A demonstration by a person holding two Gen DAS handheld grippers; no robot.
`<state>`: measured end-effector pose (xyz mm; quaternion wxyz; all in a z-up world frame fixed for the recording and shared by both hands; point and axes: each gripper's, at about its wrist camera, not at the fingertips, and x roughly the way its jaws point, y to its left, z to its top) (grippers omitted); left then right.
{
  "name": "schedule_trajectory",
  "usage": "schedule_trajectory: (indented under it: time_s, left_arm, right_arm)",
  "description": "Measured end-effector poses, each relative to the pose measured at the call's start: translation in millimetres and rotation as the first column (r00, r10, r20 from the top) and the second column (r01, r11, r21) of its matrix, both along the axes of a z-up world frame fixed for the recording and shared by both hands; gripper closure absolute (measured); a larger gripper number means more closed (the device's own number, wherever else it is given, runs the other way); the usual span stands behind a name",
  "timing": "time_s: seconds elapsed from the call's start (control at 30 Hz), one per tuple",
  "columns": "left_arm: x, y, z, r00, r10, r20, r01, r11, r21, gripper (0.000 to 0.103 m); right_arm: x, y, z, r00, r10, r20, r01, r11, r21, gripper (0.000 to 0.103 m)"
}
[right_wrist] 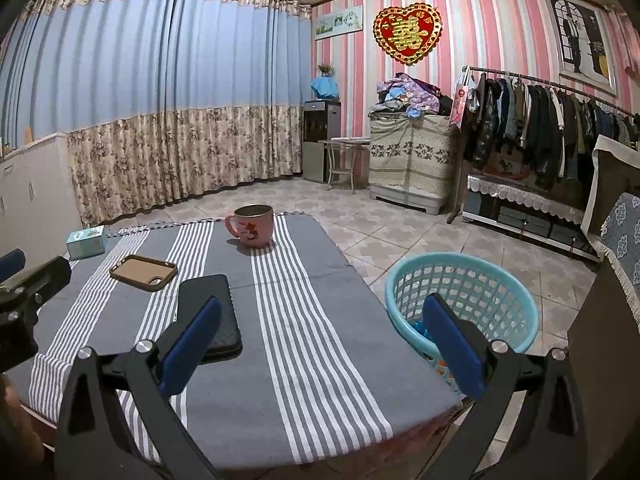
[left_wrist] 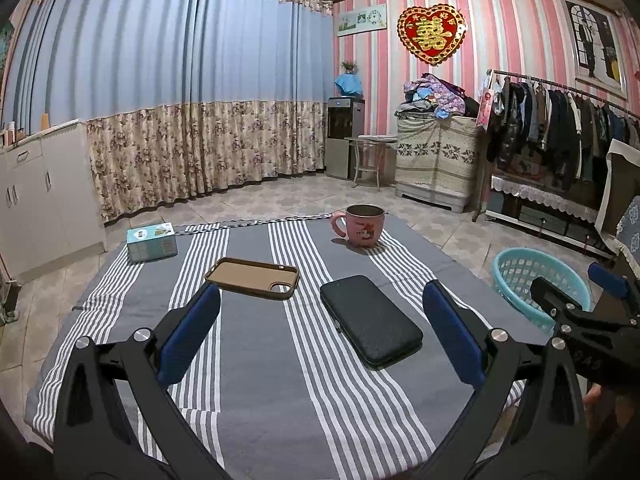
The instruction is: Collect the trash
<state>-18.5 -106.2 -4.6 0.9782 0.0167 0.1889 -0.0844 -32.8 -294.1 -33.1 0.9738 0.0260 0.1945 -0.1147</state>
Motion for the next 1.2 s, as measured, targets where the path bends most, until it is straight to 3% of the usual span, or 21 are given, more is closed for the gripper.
schedule_trajectory:
  time_s: [1.2]
  left_arm:
    - [5.7, -6.3, 2.7, 1.0, -0.007, 0.004, 0.007, 1.0, 0.012, 0.005]
  right_arm:
    - [-0.4, -3.4, 0.5, 1.0, -0.01, 0.004, 0.01, 1.0, -0.002, 0.004]
